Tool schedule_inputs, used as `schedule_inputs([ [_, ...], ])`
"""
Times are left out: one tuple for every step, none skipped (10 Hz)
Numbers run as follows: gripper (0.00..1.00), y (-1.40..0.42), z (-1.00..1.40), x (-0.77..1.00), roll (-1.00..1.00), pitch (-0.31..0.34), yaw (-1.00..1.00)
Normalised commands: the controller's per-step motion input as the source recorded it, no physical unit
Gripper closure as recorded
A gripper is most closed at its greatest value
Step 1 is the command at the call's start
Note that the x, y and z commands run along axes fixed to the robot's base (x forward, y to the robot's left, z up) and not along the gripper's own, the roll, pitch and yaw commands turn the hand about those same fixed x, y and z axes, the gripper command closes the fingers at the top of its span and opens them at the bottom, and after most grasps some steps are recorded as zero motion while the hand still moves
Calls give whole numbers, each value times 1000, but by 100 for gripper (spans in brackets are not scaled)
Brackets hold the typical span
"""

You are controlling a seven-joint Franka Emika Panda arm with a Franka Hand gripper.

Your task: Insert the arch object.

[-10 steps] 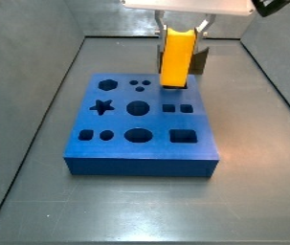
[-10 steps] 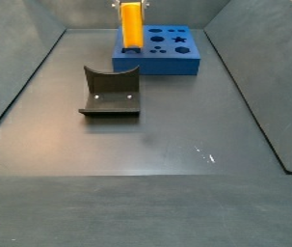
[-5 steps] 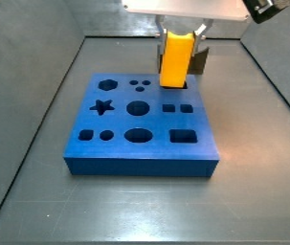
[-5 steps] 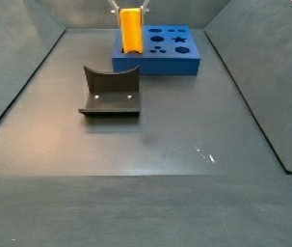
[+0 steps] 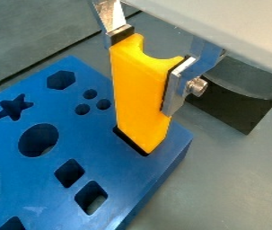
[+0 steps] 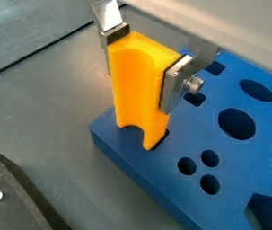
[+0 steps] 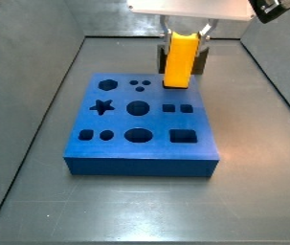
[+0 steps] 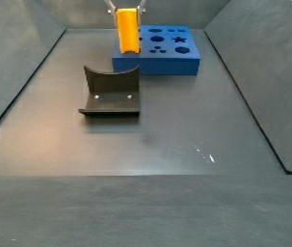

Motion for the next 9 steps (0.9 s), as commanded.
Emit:
schedule_inputs([
  [100,-20,-66,-60,-14,-6,0],
  [100,-80,-111,0,-11,0,0],
  [100,-63,-146,57,-20,0,0],
  [100,-40,-186,120,-33,3,0],
  [100,0,-257,86,-30,0,0],
  [100,0,-226,0,-31,0,0],
  [100,0,-177,0,-17,0,3],
  [100,0,-189,-37,0,-29,46],
  [100,0,-257,-126,0,-89,97],
])
